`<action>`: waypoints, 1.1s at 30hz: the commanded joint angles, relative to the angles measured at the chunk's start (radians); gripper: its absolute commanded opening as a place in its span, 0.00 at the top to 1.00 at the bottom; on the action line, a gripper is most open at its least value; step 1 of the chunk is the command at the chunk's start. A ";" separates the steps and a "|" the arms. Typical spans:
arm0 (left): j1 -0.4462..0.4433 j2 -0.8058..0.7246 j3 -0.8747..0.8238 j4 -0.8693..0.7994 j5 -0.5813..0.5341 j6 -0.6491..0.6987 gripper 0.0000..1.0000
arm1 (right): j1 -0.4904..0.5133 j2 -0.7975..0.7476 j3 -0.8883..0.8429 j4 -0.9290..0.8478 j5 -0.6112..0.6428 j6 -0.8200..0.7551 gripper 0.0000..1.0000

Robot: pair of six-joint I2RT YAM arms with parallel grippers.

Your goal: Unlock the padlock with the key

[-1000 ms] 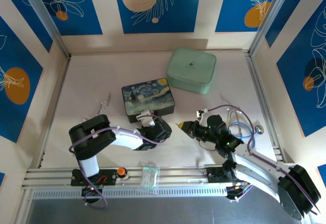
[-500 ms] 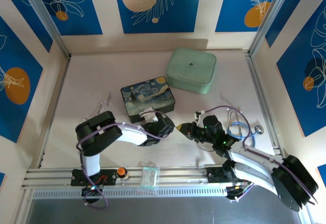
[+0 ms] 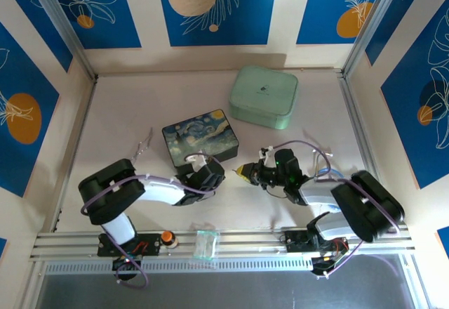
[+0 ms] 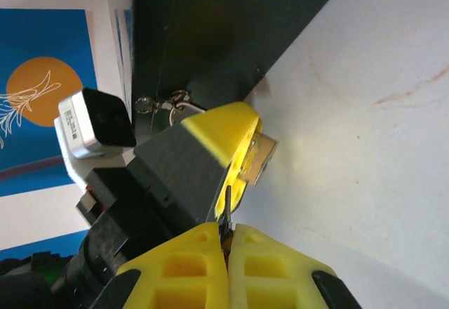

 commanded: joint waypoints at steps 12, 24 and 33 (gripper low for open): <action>0.017 -0.141 -0.063 0.076 0.017 -0.127 1.00 | 0.053 0.371 -0.017 0.606 -0.057 0.175 1.00; 0.017 -0.177 -0.102 0.143 -0.008 -0.218 1.00 | 0.082 0.425 -0.010 0.628 -0.023 0.207 1.00; 0.017 -0.200 -0.086 0.094 -0.023 -0.259 1.00 | 0.115 0.409 -0.006 0.628 0.034 0.266 1.00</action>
